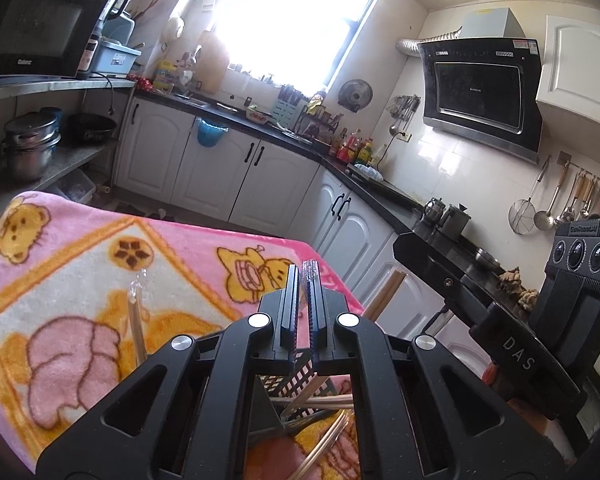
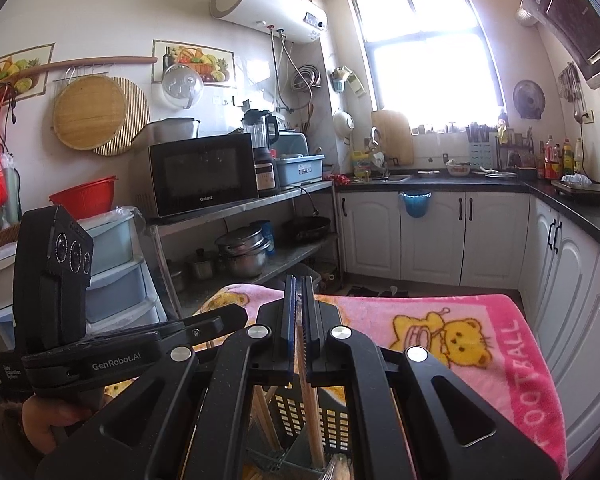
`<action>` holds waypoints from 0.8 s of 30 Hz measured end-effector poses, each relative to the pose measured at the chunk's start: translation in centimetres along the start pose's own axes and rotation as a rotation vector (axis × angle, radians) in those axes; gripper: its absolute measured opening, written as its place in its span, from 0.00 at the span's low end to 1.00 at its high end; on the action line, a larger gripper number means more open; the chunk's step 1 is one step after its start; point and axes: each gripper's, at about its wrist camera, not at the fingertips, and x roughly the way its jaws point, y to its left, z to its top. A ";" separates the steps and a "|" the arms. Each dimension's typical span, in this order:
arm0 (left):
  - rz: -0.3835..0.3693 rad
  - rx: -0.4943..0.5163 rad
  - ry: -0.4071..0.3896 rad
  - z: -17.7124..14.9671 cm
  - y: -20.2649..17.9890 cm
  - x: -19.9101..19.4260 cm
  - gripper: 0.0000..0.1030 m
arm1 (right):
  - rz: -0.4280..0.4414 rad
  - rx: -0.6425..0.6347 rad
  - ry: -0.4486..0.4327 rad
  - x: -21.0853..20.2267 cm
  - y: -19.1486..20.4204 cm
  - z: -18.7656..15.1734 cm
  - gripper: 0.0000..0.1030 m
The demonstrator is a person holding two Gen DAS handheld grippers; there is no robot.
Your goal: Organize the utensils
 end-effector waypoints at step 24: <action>0.018 -0.005 0.042 -1.9 0.5 0.0 0.02 | -0.036 0.032 0.057 -0.8 -1.1 -2.3 0.04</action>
